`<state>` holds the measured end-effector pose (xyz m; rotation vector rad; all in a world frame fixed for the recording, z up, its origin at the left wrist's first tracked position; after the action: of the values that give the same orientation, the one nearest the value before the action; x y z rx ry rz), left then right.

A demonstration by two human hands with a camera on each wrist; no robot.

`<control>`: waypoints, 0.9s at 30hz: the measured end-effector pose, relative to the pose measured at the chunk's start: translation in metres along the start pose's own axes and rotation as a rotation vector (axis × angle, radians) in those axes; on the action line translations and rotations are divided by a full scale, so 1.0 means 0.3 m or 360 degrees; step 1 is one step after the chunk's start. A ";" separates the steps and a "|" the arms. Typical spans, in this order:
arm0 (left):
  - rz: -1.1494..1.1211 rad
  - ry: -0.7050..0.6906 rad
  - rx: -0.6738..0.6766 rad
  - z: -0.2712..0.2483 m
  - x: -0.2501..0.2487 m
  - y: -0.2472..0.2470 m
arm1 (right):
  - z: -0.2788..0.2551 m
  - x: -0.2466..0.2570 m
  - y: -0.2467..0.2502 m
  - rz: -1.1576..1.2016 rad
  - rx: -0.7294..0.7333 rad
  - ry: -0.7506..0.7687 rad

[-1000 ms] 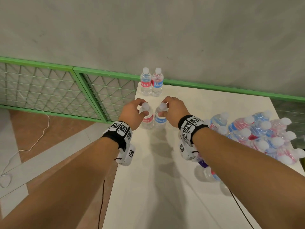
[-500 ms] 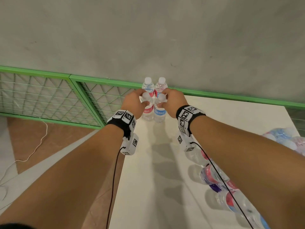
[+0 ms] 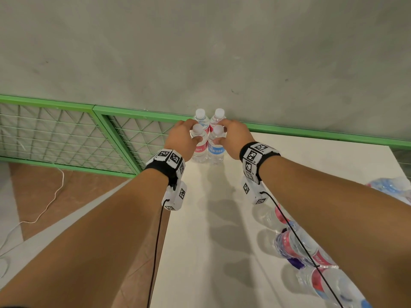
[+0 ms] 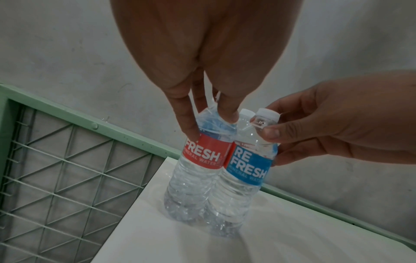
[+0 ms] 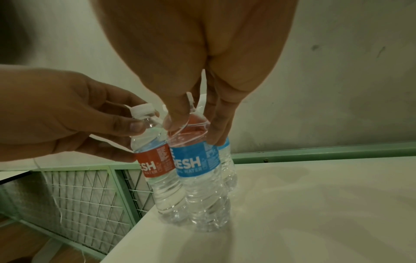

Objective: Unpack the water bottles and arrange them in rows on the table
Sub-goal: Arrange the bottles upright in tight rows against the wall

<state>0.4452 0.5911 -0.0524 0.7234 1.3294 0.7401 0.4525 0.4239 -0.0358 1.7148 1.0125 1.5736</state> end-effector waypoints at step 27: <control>-0.0467 -0.0140 -0.0102 -0.304 -0.269 0.097 | -0.460 -0.047 0.344 0.0290 0.0156 -0.0334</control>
<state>0.3454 0.5462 0.0083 0.4902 1.2911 0.5075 0.3301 0.3476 0.0596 2.0409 0.8612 1.4347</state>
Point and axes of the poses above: each hand's wrist, its own z-axis towards the middle knuckle, its own y-axis out of the back of the hand, x = y × z, the point moved 5 cm from there along z, towards the middle knuckle, and after that the axes turned 6 degrees about -y, right-handed, at the moved point
